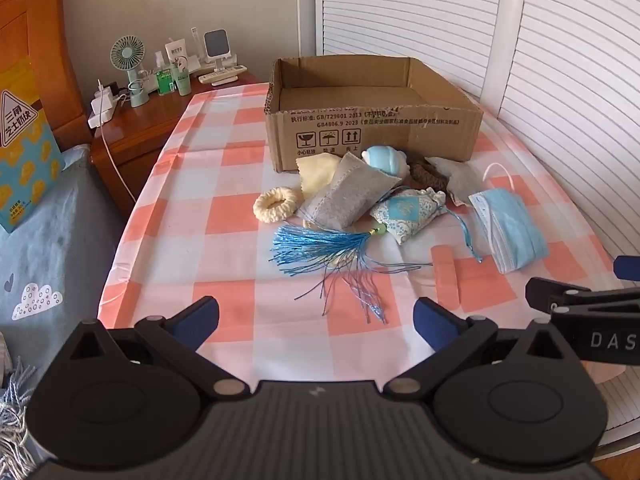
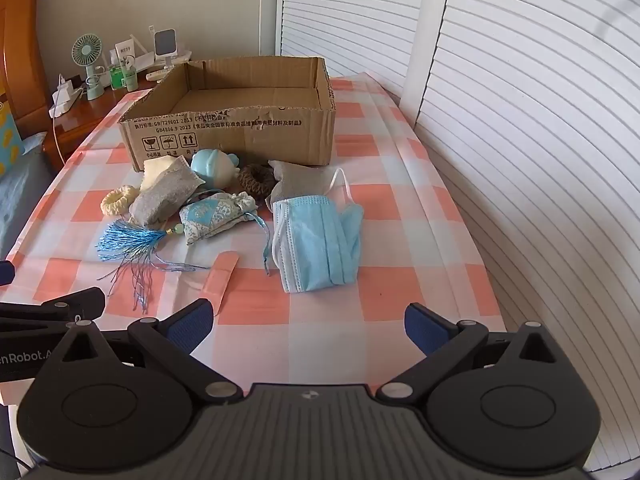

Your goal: Organize soft objects

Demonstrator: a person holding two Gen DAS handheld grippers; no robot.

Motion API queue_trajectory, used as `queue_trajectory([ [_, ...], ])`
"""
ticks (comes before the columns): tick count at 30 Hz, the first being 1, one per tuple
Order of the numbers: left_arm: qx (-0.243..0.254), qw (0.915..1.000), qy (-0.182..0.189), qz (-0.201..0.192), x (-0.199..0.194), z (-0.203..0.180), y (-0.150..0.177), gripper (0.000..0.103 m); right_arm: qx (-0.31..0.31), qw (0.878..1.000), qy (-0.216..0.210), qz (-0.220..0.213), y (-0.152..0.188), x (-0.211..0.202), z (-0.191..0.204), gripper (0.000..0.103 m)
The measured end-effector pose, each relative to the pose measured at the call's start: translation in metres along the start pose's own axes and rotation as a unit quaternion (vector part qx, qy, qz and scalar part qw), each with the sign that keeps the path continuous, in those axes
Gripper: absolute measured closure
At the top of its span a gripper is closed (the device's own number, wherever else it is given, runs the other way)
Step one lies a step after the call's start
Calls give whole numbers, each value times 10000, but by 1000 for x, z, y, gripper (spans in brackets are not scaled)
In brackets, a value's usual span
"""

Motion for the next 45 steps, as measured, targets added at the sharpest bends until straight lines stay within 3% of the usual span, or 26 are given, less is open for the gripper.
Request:
queue_trajectory([
  [45,28,10000,1,-72,-9,-1,-5,1,58,9999,-26,-107,-2,-5,-2,0],
])
Point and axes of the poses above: each gripper's, at about its wrist camera, not at the fingertips, and x roughly the way its jaws point, z to its left, y to its underside, the point moved 3 cm from there along x, roughly the way its jaws point, and after that the axes turned 14 degrees about y, right-handed, at the moved point
